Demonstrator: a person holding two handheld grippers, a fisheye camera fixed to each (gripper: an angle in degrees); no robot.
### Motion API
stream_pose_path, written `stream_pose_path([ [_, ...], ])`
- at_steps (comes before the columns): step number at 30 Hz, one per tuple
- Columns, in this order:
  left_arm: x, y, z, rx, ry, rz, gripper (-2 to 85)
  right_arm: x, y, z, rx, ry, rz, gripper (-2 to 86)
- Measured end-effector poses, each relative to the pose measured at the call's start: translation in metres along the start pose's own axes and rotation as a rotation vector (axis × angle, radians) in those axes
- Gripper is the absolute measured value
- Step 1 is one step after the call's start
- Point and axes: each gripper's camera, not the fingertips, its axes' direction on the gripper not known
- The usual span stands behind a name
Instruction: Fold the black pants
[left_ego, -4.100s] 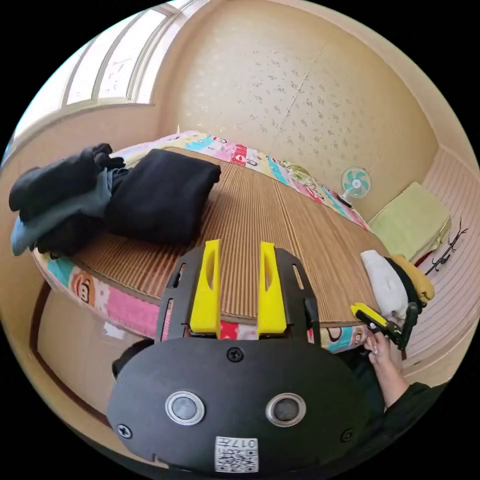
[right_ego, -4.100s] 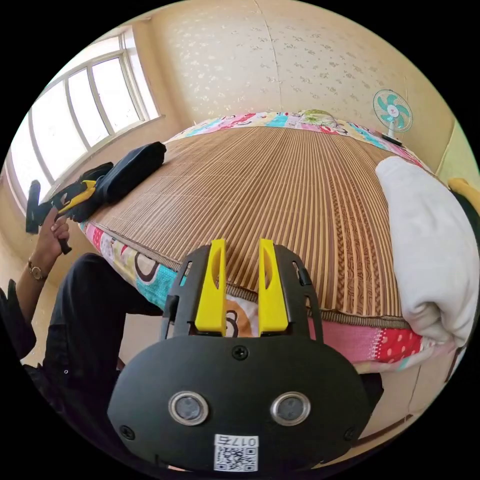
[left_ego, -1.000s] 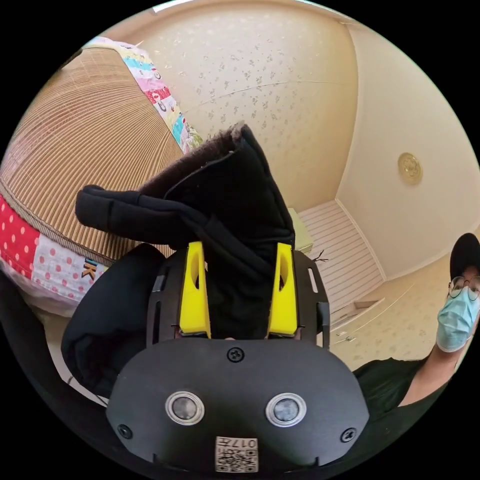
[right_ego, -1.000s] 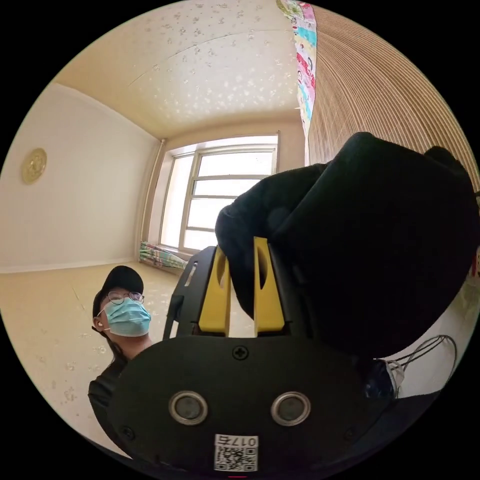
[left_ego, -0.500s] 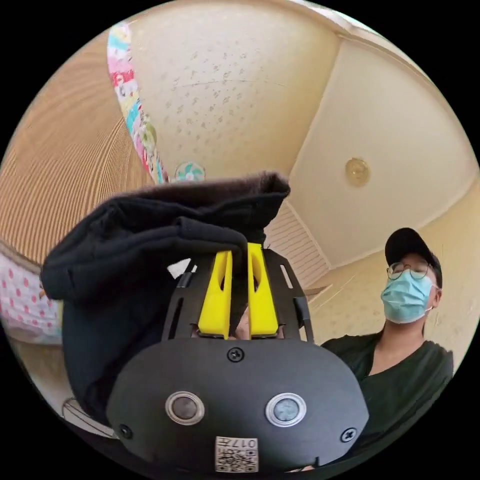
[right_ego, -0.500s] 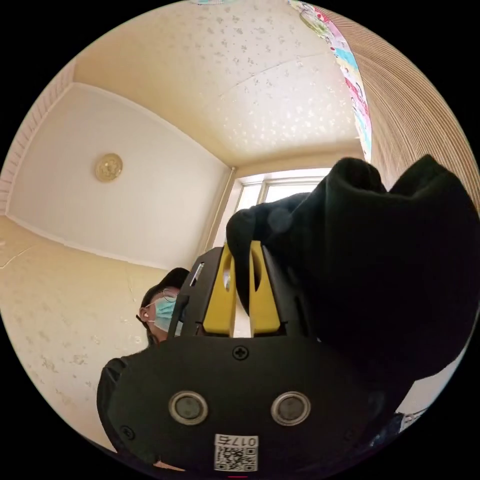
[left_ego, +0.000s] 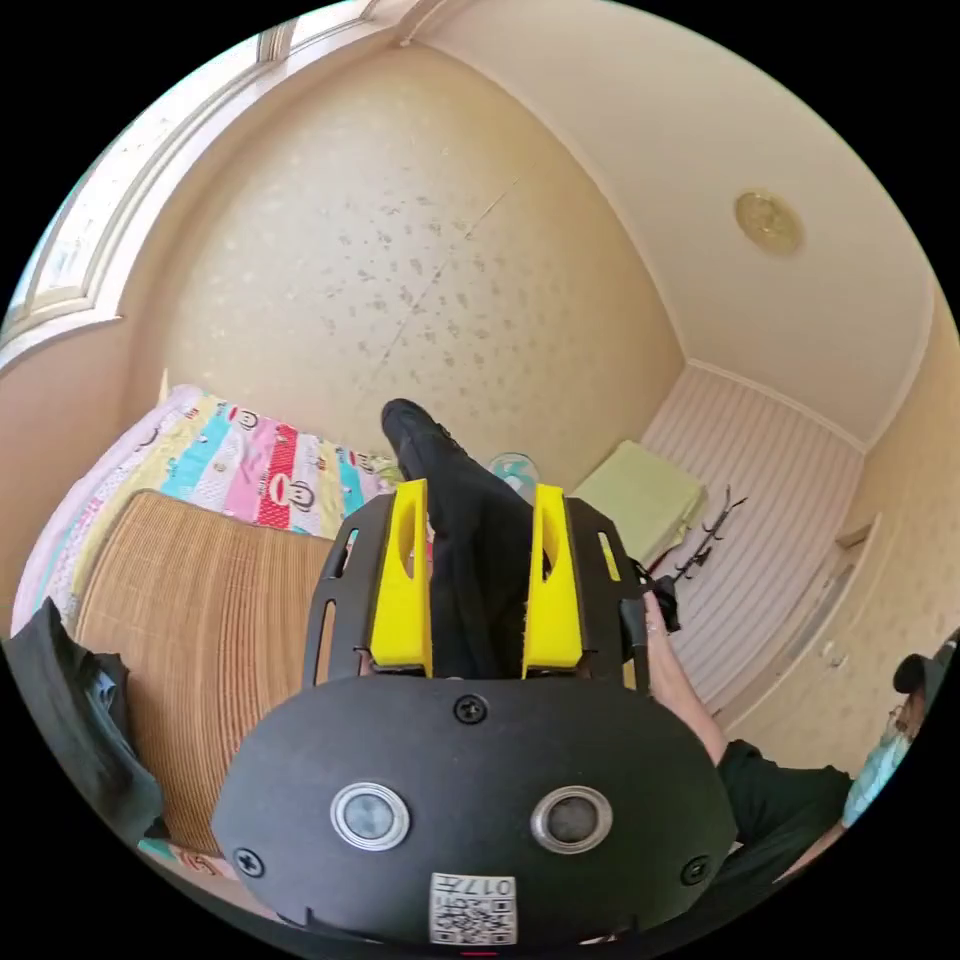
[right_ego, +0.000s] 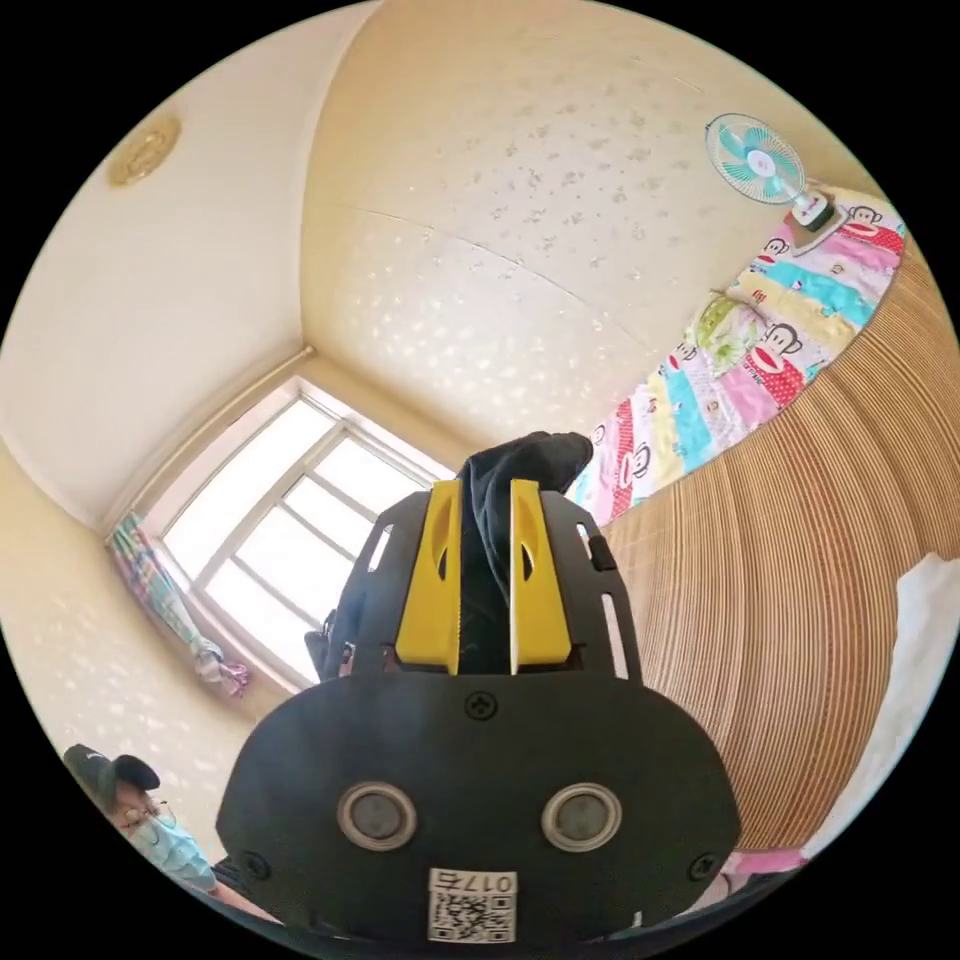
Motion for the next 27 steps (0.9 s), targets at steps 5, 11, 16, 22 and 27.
stream_pose_path([
  [5, -0.013, 0.169, 0.12, -0.406, 0.084, 0.114, 12.8, 0.032, 0.142, 0.052, -0.208, 0.046, -0.136, 6.7],
  [11, -0.002, 0.378, 0.242, -0.845, -0.035, 0.224, 13.8, 0.086, 0.327, 0.115, -0.475, 0.155, -0.113, 8.9],
  [16, -0.018, 0.417, 0.232, -0.669, -0.162, 0.047, 11.9, 0.063, 0.431, 0.165, -0.581, 0.237, -0.259, 12.2],
  [22, -0.052, 0.397, 0.201, -0.387, -0.185, -0.131, 12.3, 0.069, 0.518, 0.222, -0.759, 0.489, -0.398, 7.5],
  [27, -0.076, 0.42, 0.267, -0.7, -0.215, -0.121, 9.8, 0.059, 0.54, 0.208, -0.698, 0.569, -0.342, 4.3],
])
